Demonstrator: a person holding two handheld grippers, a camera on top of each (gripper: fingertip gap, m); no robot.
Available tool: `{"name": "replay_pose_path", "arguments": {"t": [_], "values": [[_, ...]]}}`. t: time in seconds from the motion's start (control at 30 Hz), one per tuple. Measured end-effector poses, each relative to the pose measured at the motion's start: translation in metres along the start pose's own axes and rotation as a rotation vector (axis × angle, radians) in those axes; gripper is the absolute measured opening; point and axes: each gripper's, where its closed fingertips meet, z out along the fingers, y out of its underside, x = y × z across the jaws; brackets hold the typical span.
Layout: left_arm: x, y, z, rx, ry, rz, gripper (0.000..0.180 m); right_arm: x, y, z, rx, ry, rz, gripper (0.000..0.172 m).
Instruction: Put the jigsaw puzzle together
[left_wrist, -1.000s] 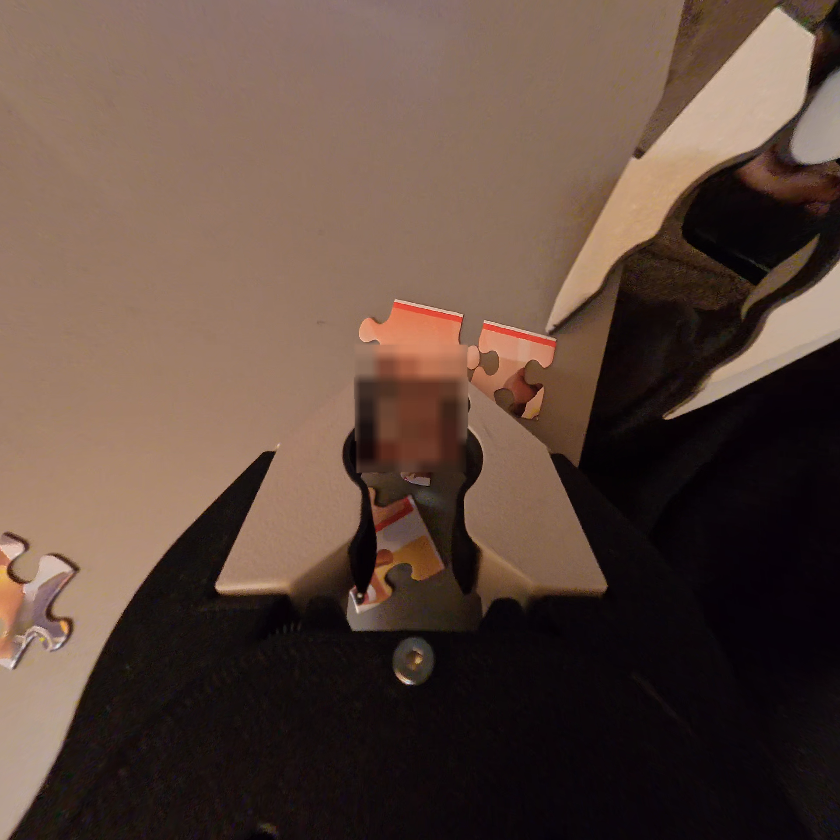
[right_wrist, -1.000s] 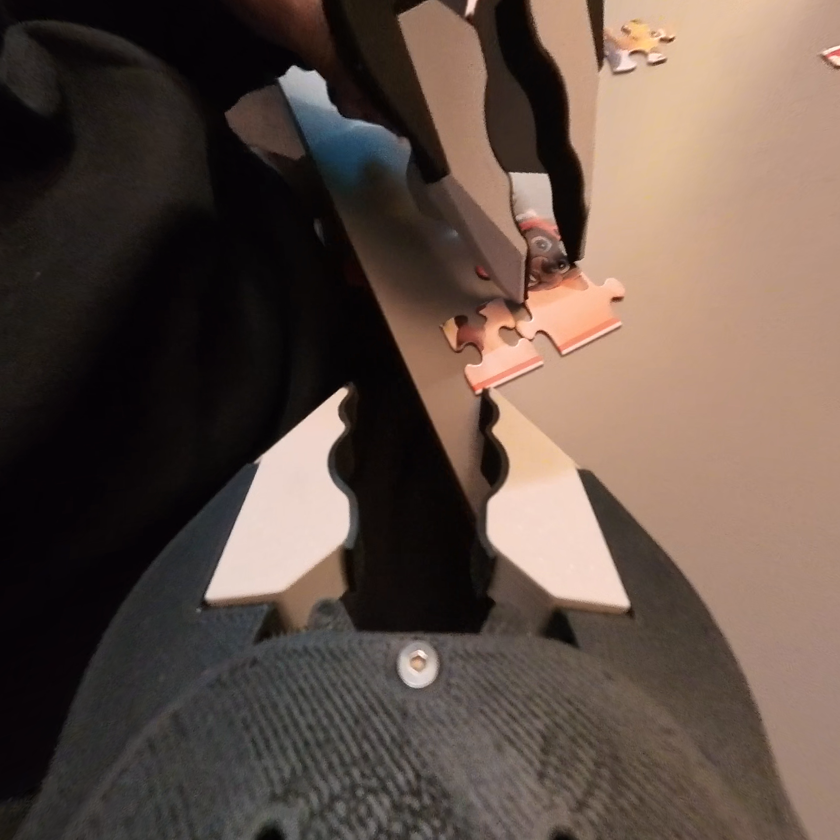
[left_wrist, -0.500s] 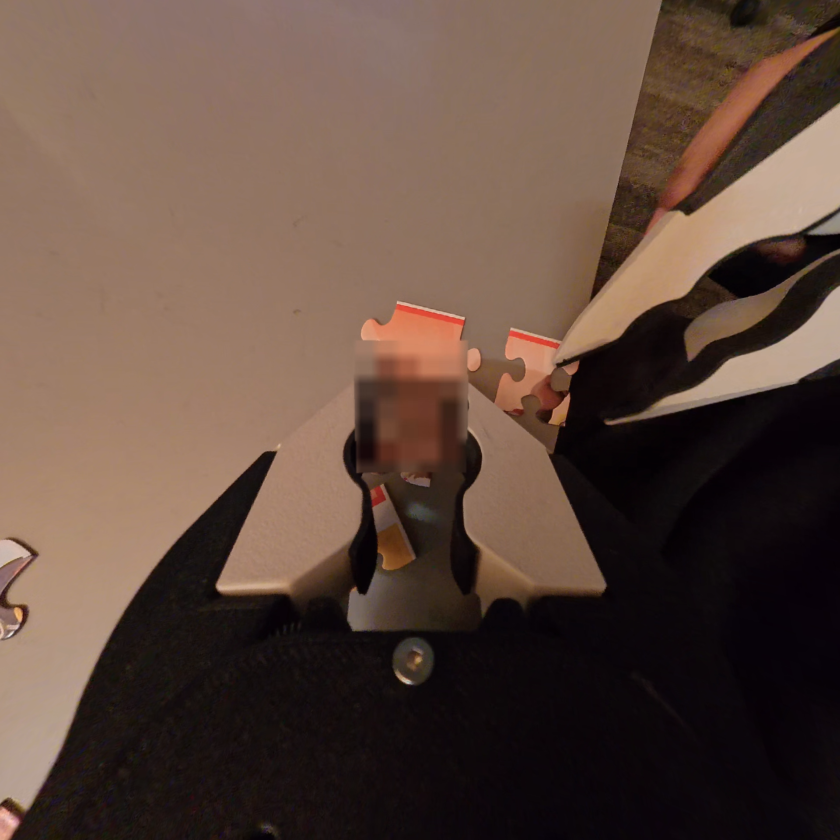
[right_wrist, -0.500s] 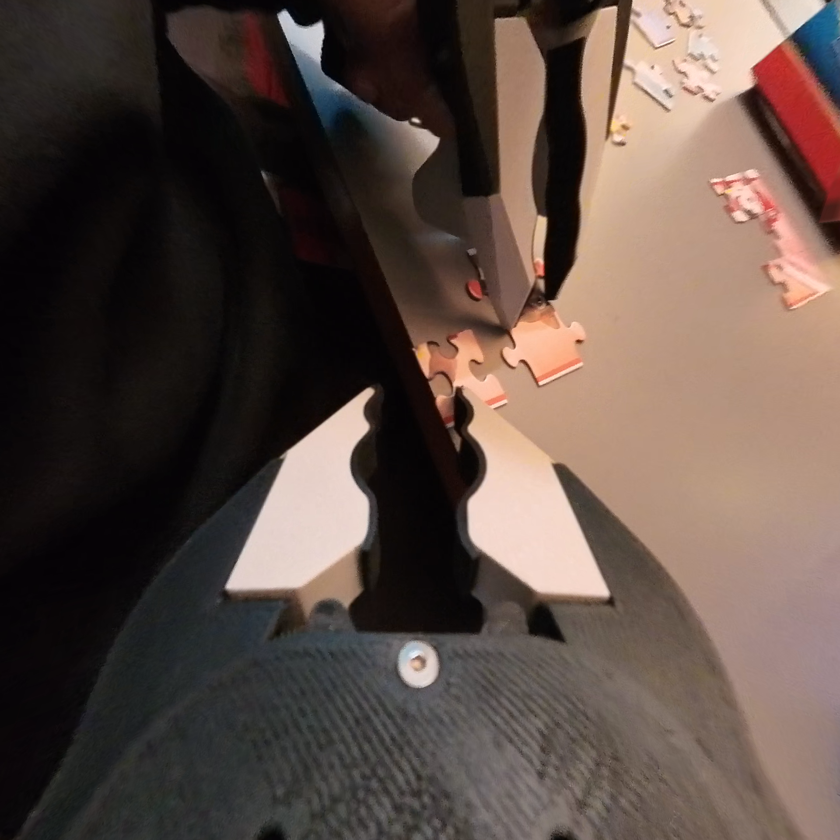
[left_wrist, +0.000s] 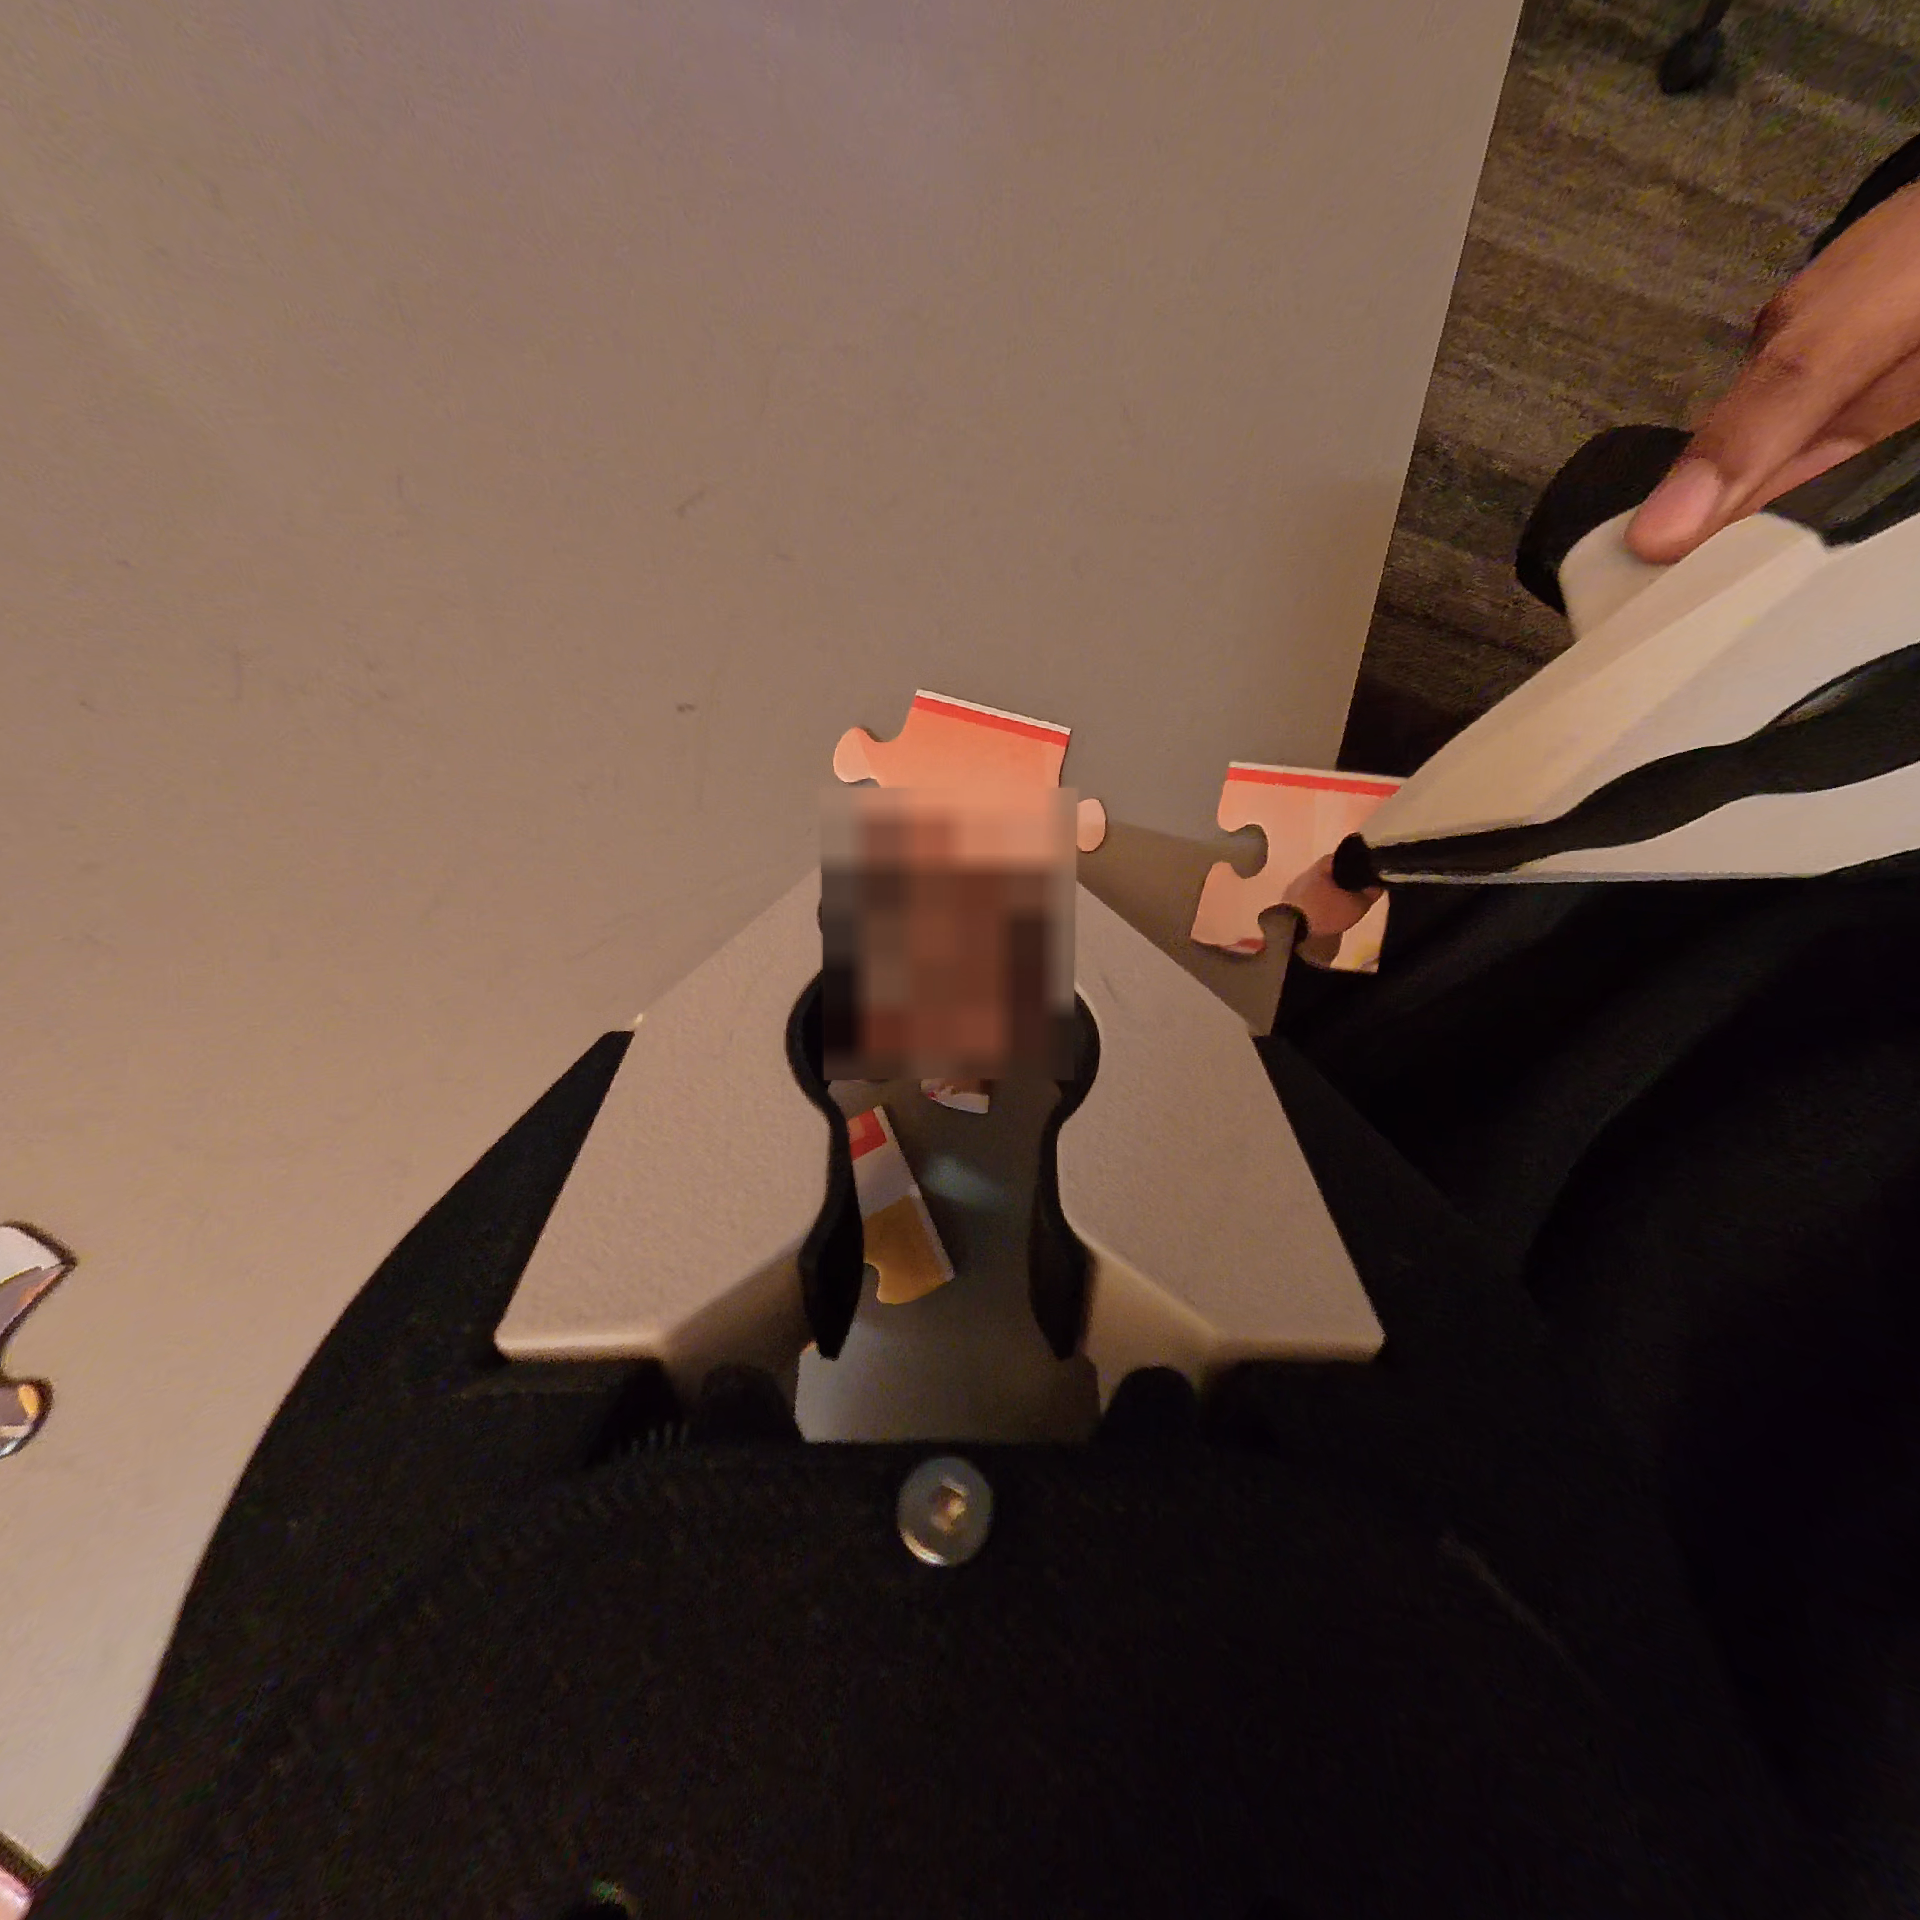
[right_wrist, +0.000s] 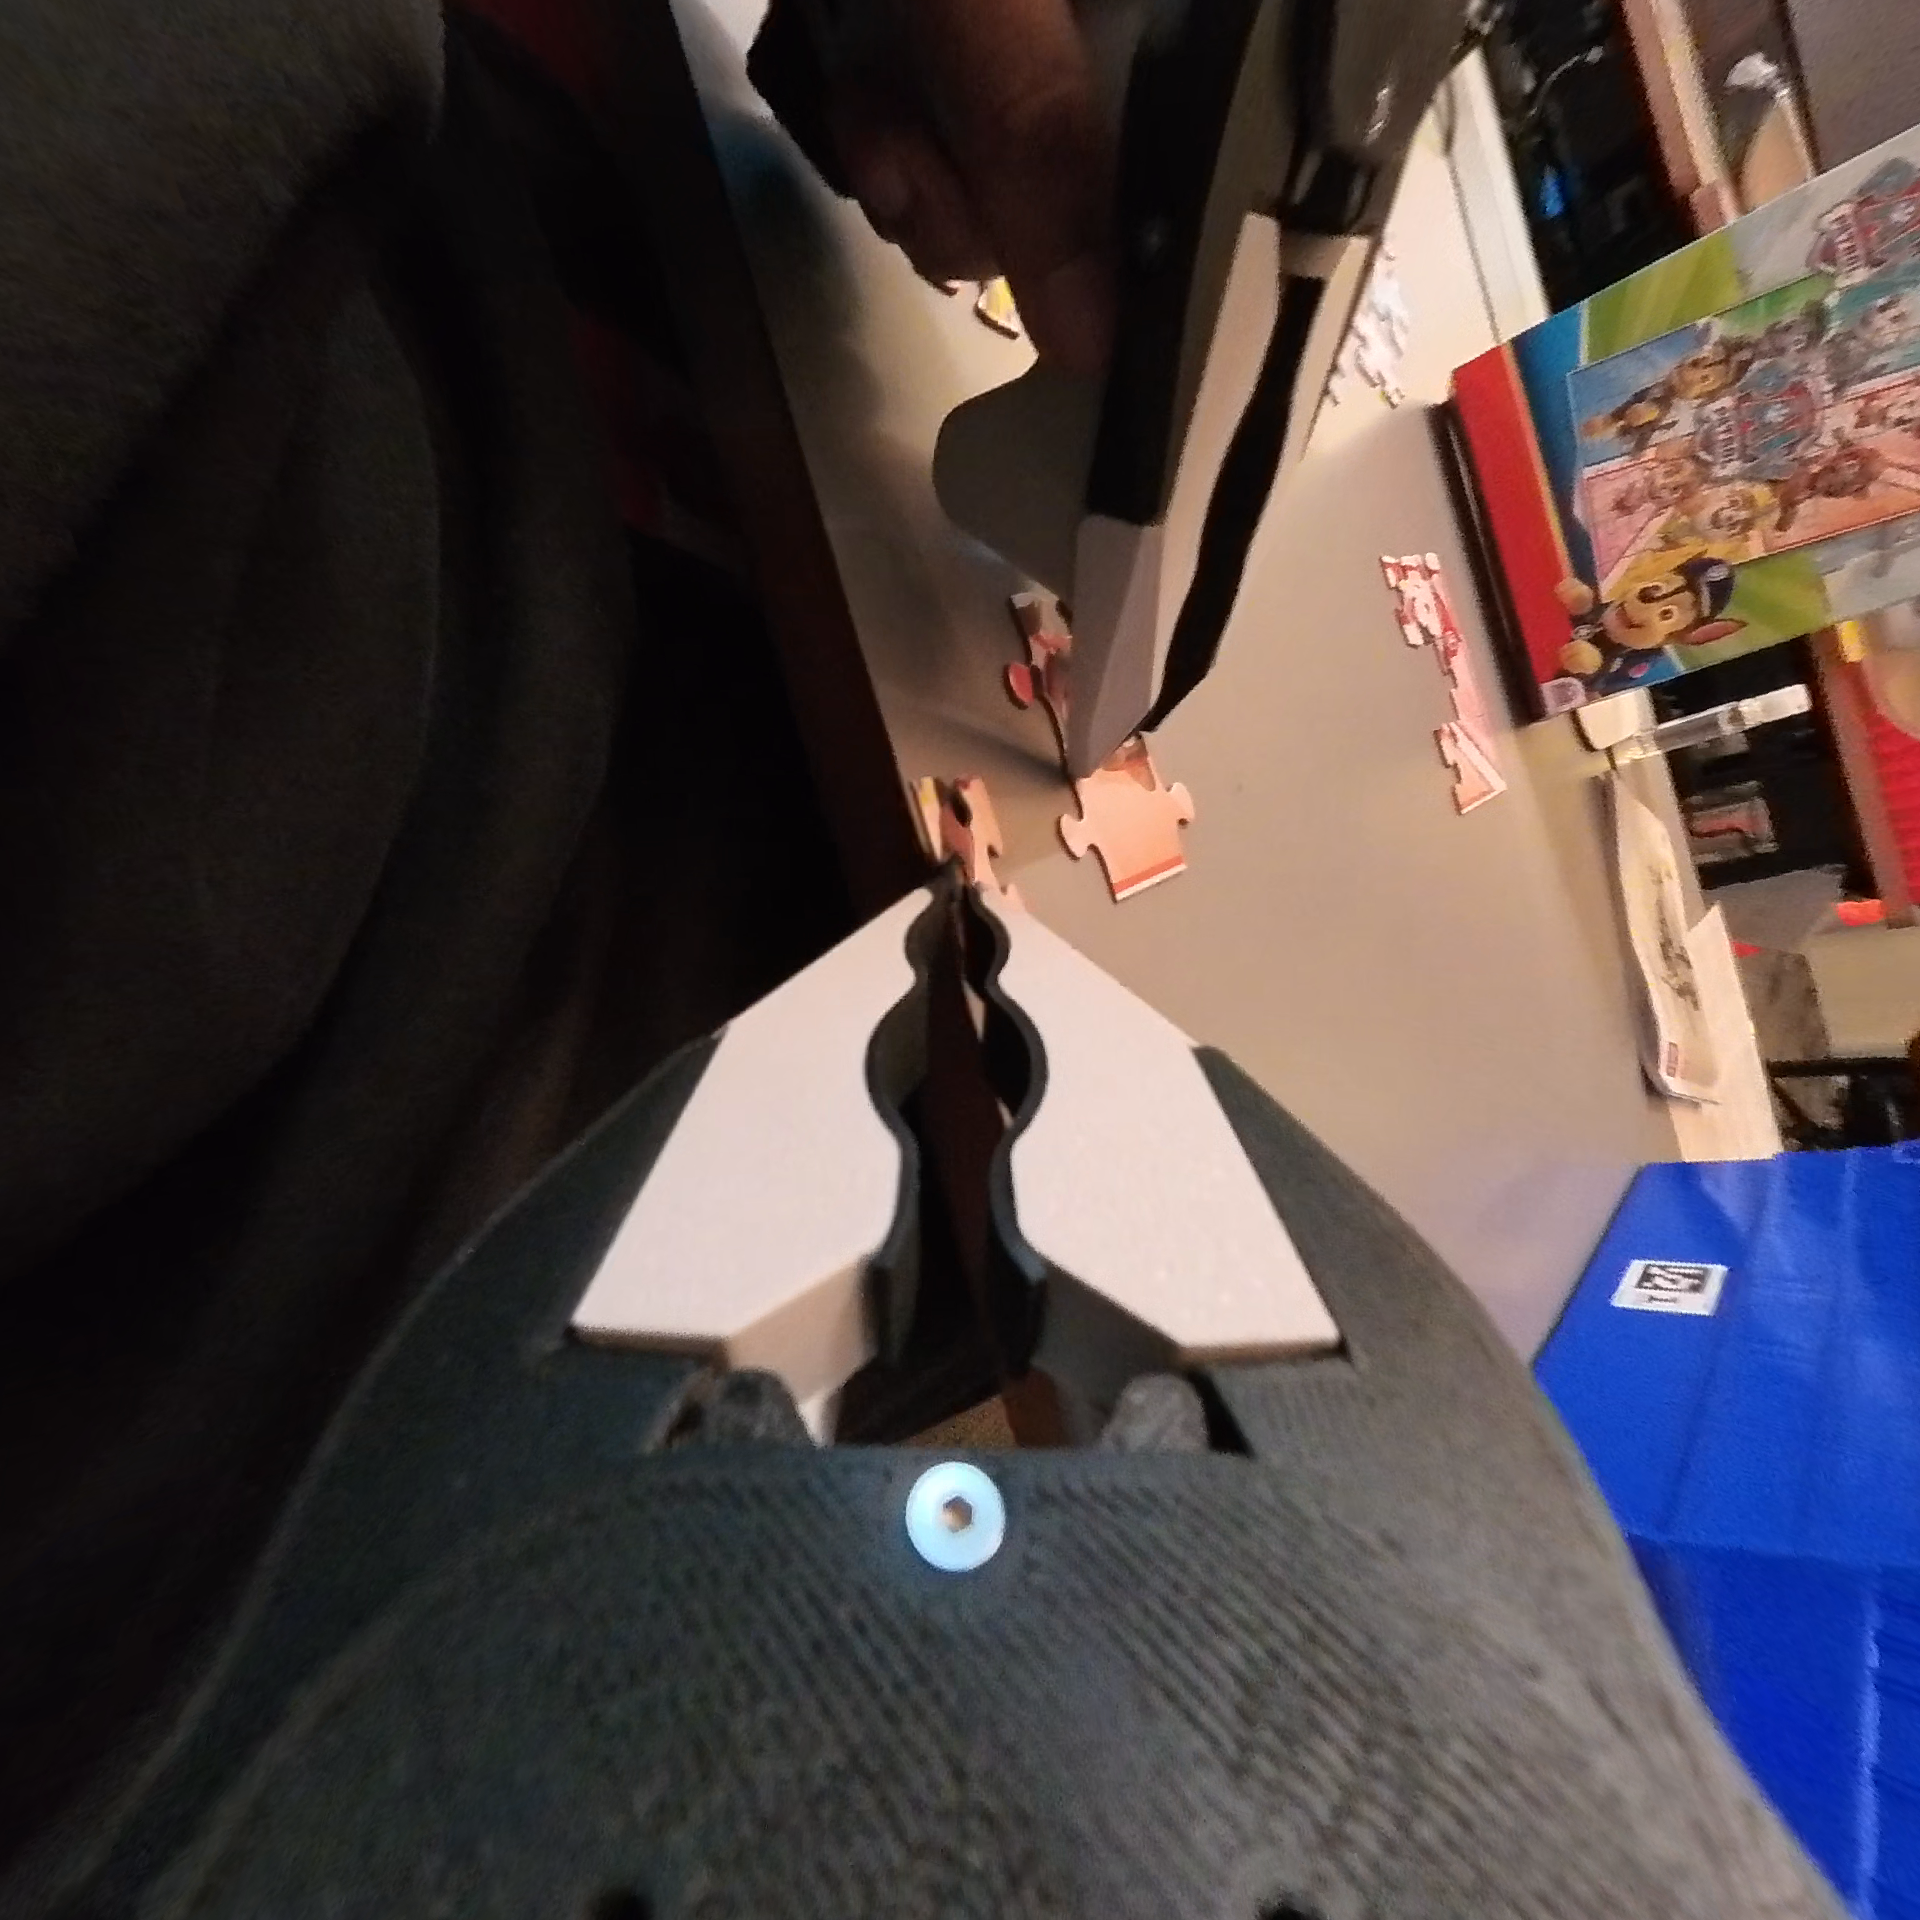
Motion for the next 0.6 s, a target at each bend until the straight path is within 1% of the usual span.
{"name": "replay_pose_path", "arguments": {"t": [0.17, 0.3, 0.4, 0.5, 0.6], "values": [[0.0, -0.001, 0.0, 0.008, 0.011, -0.012, 0.028, 0.023, -0.007, 0.0, 0.032, 0.112, -0.033, 0.0], [-0.003, -0.002, 0.0, 0.011, 0.008, -0.01, 0.027, 0.03, -0.006, 0.01, 0.007, 0.149, -0.165, 0.0], [-0.016, -0.008, -0.007, 0.052, -0.083, 0.02, 0.025, 0.029, -0.002, 0.018, -0.005, 0.122, -0.221, 0.0], [-0.013, -0.012, -0.012, 0.075, -0.044, -0.004, 0.025, 0.033, -0.003, 0.021, 0.03, 0.107, -0.222, 0.0], [-0.012, -0.009, -0.011, 0.069, -0.017, -0.033, 0.025, 0.032, -0.004, 0.022, 0.045, 0.065, -0.207, 0.0]]}}
